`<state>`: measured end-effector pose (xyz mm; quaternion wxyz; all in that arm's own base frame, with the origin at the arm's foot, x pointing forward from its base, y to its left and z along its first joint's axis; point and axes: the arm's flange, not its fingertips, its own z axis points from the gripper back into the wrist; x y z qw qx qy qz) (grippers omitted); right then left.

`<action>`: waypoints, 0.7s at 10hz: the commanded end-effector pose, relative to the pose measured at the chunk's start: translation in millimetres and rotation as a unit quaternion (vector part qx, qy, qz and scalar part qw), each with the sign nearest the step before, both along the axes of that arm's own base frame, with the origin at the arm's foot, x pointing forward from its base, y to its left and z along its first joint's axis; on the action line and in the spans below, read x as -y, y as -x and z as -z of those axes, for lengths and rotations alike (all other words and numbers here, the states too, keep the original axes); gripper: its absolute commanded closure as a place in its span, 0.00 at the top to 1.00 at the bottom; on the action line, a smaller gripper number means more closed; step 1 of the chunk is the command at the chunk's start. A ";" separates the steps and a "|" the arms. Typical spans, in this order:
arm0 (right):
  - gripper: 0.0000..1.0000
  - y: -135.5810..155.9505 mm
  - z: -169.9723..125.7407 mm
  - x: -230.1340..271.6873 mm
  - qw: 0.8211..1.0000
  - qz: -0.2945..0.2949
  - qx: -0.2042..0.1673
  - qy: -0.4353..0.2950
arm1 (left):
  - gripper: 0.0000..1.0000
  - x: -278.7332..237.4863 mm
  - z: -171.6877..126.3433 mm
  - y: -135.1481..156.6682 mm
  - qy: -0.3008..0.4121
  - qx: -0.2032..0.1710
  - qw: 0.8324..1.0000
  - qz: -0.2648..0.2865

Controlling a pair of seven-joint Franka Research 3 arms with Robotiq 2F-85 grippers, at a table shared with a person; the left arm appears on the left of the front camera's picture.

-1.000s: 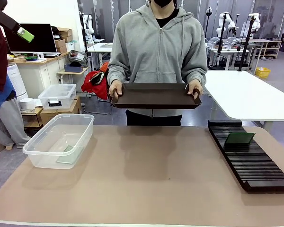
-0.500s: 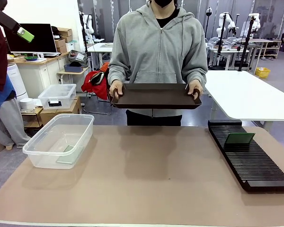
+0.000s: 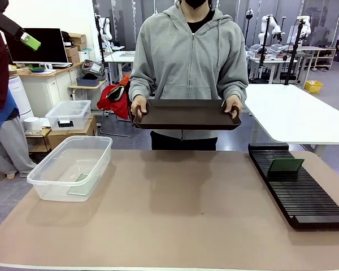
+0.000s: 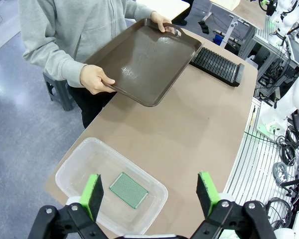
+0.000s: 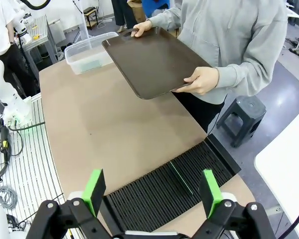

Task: Sort PCBs into racks and boxes based on the side picked up.
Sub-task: If the short side of the Blank PCB is picked up, insert it into the PCB Rack ; if the long side is picked up, place it in the Organizing box.

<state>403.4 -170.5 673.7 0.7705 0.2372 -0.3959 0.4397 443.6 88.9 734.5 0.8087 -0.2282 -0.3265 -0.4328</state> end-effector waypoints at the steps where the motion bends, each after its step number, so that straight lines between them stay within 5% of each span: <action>1: 1.00 -0.6 0.4 -0.8 1.000 -0.001 -0.001 0.000 | 1.00 -0.1 0.7 0.9 0.002 0.002 1.000 -0.003; 7: 1.00 -0.6 0.4 -0.8 1.000 -0.001 -0.001 0.000 | 1.00 -0.1 0.7 0.9 0.002 0.002 1.000 -0.003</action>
